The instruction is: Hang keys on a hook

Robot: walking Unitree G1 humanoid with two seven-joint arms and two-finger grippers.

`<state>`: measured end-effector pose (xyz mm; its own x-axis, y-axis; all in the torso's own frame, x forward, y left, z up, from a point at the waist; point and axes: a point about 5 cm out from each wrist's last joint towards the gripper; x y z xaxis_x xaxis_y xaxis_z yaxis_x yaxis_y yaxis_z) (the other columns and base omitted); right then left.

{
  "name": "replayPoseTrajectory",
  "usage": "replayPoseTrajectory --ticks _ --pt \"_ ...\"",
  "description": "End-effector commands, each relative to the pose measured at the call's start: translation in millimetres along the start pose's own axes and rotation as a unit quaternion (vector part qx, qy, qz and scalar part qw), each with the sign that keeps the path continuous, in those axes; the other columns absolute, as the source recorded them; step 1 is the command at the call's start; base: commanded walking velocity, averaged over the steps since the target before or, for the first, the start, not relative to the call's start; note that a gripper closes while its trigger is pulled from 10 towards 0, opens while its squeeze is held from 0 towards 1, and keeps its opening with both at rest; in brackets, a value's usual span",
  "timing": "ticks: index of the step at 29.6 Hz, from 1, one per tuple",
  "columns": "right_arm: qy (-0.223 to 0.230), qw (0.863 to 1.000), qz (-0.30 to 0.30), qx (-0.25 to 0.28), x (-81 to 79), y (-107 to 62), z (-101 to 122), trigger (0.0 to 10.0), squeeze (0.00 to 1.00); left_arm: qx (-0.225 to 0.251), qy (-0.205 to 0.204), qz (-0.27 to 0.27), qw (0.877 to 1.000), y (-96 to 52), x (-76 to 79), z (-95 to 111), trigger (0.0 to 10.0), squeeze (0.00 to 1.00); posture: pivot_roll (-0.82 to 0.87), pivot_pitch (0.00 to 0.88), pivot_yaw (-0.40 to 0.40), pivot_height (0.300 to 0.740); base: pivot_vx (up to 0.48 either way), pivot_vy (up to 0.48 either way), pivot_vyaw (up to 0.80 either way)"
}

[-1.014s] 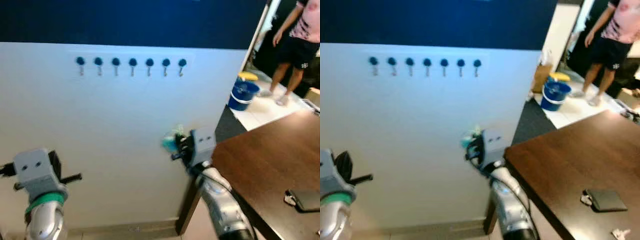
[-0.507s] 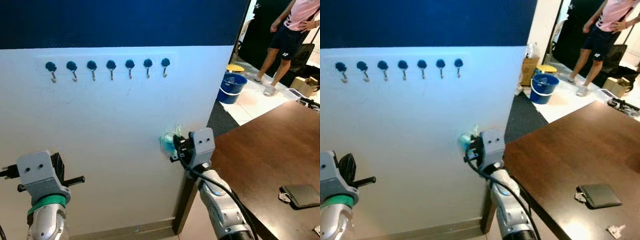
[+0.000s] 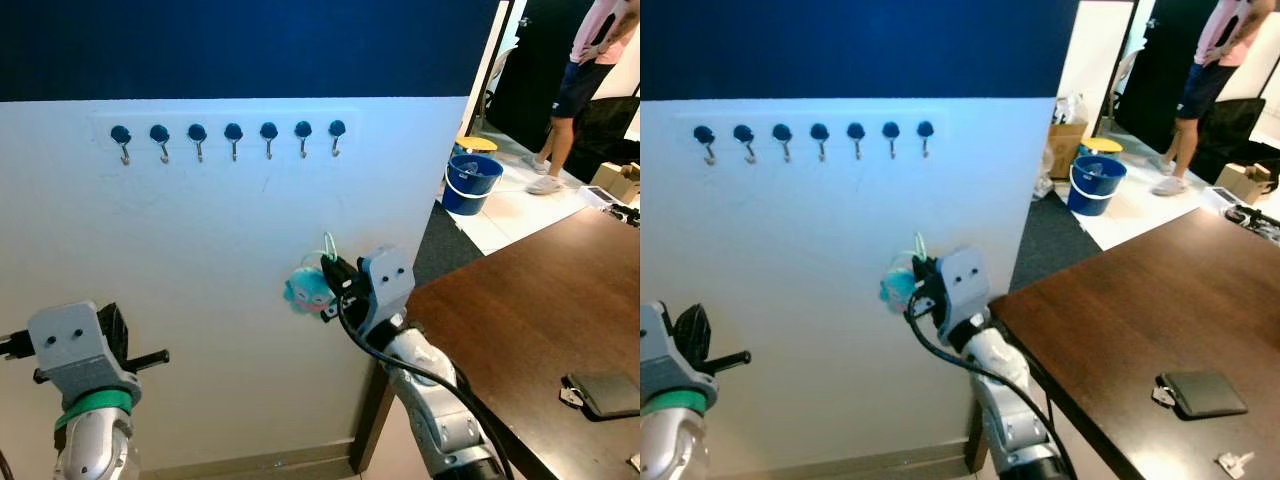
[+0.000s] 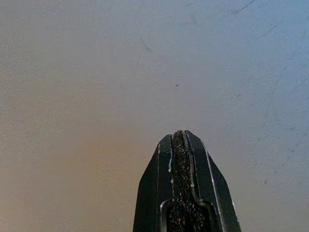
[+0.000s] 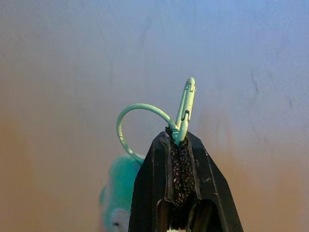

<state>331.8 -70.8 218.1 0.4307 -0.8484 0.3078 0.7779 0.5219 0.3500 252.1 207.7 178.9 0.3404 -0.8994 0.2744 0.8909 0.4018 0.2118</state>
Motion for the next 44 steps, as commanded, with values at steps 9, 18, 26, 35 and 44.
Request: replayPoseTrajectory --ticks 9,18,26,35,44 --pt "0.026 0.999 0.021 0.028 5.7 24.9 16.9 10.0 0.0 0.006 0.002 0.005 1.0 -1.0 -1.4 2.4 10.0 0.0 -0.1 0.047 0.06 0.74 0.0 0.0 0.0" --pt "0.055 0.998 0.018 0.027 19.5 56.2 27.6 10.0 0.0 0.003 0.001 0.0 1.0 -1.2 1.7 4.1 10.0 0.0 -0.08 0.076 0.059 0.74 0.0 0.0 0.0" --pt "0.069 0.997 0.016 0.03 22.5 65.7 32.3 10.0 0.0 0.0 0.003 0.0 1.0 -2.8 0.8 4.4 10.0 0.0 -0.07 0.084 0.058 0.74 0.0 0.0 0.0" --pt "0.087 0.995 0.006 0.046 30.7 76.5 40.3 10.0 0.0 -0.003 0.006 0.001 1.0 -4.3 0.4 4.7 10.0 0.0 -0.06 0.097 0.061 0.74 0.0 0.0 0.0" --pt "0.101 0.993 0.003 0.054 34.1 82.8 43.2 10.0 0.0 -0.007 0.009 0.003 1.0 -6.2 -1.2 5.5 10.0 0.0 -0.05 0.103 0.065 0.74 0.0 0.0 0.0"
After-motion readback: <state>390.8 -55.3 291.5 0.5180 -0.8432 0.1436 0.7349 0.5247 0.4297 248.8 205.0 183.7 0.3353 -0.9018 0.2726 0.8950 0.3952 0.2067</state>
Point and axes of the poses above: a point about 5 cm out from each wrist's last joint towards the gripper, its own y axis pointing out of the wrist towards the gripper, its own z axis along the axis of the wrist's last joint, x = y × z, and after that the axes turned 8 degrees about -y, right-handed
